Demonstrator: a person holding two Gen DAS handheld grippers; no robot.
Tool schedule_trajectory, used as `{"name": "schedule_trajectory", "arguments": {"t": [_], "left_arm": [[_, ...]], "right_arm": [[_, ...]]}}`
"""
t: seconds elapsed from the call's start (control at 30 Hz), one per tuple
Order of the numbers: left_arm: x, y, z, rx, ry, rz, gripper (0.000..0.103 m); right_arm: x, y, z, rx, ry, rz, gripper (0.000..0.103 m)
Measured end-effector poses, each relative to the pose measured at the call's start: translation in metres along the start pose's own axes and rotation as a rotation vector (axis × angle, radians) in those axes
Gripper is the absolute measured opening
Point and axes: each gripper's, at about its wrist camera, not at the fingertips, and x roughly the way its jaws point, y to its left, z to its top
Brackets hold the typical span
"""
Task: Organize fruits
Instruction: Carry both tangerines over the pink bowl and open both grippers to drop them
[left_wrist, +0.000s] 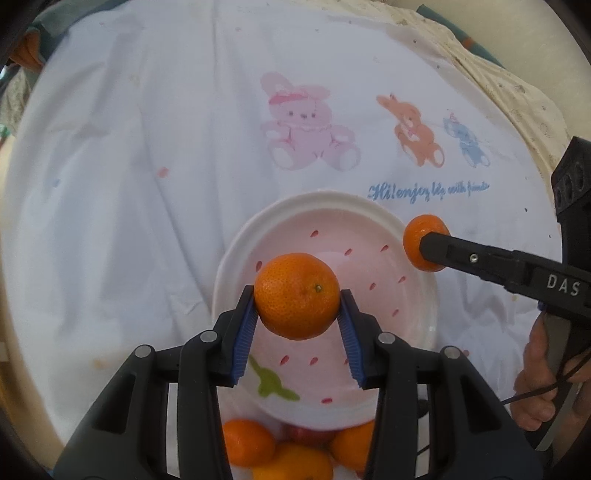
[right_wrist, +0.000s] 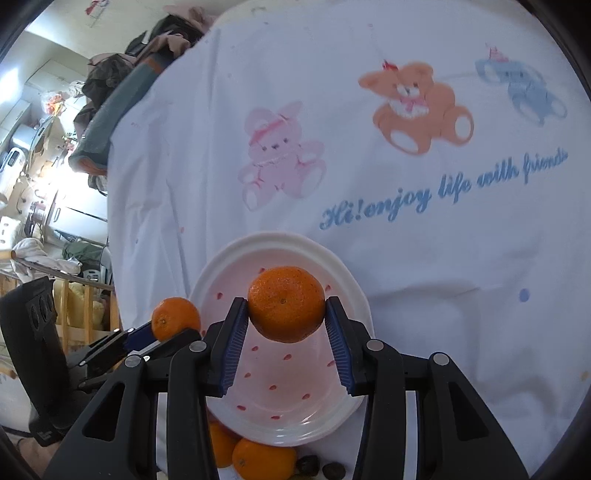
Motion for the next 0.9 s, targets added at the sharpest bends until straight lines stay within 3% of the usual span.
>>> {"name": "schedule_trajectory", "arguments": {"t": [0.13,0.53,0.57,0.63,0.67,0.73,0.9], "left_arm": [[0.018,0.000,-0.001,0.032,0.007,0.003,0.039],[0.025,0.004,0.002,-0.001,0.026,0.004,0.041],[0.027,0.004,0.003,-0.006,0.036,0.015,0.043],[0.029,0.003,0.003,-0.014,0.052,0.023,0.074],[0.026,0.002,0.003,-0.012,0.039,0.018,0.079],[0.020,-0.003,0.002,0.015,0.000,0.039,0.086],[0.022,-0.007,0.002,0.034,0.014,0.049,0.087]], "right_arm": [[0.013,-0.009,0.000,0.013,0.019,0.004,0.045],[0.025,-0.015,-0.001,0.032,0.052,0.009,0.047],[0.026,-0.015,-0.001,0.036,0.052,0.010,0.047],[0.026,-0.018,-0.001,0.051,0.048,0.009,0.047],[0.026,-0.020,0.000,0.059,0.048,0.011,0.047],[0.026,-0.023,0.000,0.079,0.048,0.015,0.048],[0.021,-0.025,0.002,0.108,0.026,0.052,0.063]]}}
